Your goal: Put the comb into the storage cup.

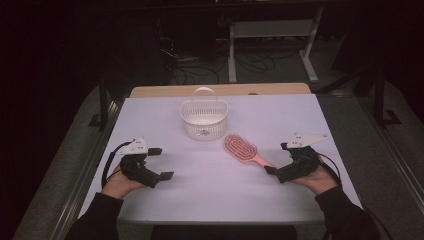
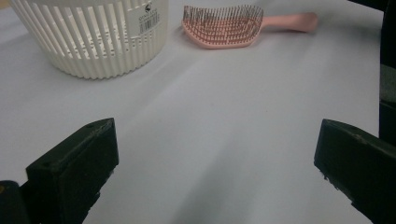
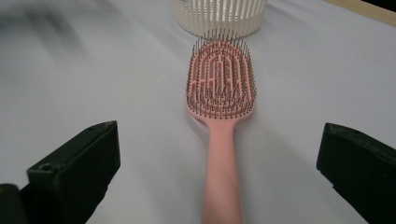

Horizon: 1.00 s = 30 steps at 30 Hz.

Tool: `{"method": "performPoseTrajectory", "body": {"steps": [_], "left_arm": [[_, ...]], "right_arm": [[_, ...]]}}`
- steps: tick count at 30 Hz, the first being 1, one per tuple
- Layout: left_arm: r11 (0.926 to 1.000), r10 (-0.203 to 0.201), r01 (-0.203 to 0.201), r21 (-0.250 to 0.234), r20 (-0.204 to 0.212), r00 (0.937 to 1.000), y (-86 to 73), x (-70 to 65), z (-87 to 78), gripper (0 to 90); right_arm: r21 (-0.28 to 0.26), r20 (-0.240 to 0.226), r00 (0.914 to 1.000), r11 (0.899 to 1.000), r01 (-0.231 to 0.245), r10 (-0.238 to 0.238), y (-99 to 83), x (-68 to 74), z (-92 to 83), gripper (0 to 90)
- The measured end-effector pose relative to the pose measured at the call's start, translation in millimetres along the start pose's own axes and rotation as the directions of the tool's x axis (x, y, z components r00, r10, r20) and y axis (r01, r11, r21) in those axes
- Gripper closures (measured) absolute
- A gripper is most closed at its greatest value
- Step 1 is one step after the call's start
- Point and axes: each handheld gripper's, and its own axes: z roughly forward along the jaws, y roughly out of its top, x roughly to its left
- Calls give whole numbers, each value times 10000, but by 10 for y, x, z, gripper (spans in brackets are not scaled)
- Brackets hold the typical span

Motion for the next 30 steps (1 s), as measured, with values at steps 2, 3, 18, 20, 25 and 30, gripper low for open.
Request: {"method": "performPoseTrajectory", "body": {"steps": [2, 3, 18, 20, 25, 30], "left_arm": [[10000, -9, 9, 1, 0, 10000, 1, 3, 2, 0], [10000, -9, 9, 1, 0, 10000, 1, 3, 2, 0], [10000, -75, 75, -2, 73, 9999, -23, -17, 7, 0], [10000, -47, 47, 4, 94, 9999, -21, -15, 8, 0], [10000, -56, 56, -13, 127, 9999, -12, -12, 15, 0], [9999, -111, 112, -29, 72, 9999, -13, -3, 12, 0]], "right_arm": [[-13, -25, 10000, 10000, 33, -33, 3, 10, -4, 0], [-17, -30, 10000, 10000, 33, -33, 5, 12, -7, 0], [-43, -94, 9999, 10000, -36, 36, 90, -5, 16, 0], [-45, -140, 9999, 10000, -46, 46, 109, -1, 19, 0], [-27, -72, 10000, 10000, -23, 22, 131, 2, 16, 0], [7, -30, 10000, 10000, 2, -2, 168, -24, 31, 0]]}}
